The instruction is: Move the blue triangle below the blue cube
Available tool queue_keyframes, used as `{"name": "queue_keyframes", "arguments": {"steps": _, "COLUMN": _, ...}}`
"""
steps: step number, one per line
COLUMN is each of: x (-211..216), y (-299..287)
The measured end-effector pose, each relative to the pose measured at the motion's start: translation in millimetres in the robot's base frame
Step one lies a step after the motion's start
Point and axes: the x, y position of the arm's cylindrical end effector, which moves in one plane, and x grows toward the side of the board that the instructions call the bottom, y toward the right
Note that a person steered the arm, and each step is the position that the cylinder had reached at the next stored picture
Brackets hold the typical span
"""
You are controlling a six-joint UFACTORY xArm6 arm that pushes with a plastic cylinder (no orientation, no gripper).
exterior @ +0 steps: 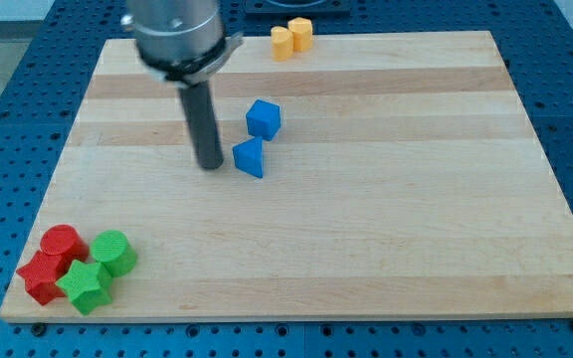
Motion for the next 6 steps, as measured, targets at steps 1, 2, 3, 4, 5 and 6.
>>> {"name": "queue_keyframes", "arguments": {"steps": 1, "x": 31.0, "y": 26.1}}
{"name": "queue_keyframes", "arguments": {"steps": 2, "x": 7.6, "y": 47.2}}
{"name": "queue_keyframes", "arguments": {"steps": 3, "x": -11.7, "y": 52.9}}
{"name": "queue_keyframes", "arguments": {"steps": 4, "x": -11.8, "y": 68.8}}
{"name": "queue_keyframes", "arguments": {"steps": 5, "x": -14.0, "y": 90.9}}
{"name": "queue_keyframes", "arguments": {"steps": 6, "x": 8.0, "y": 55.9}}
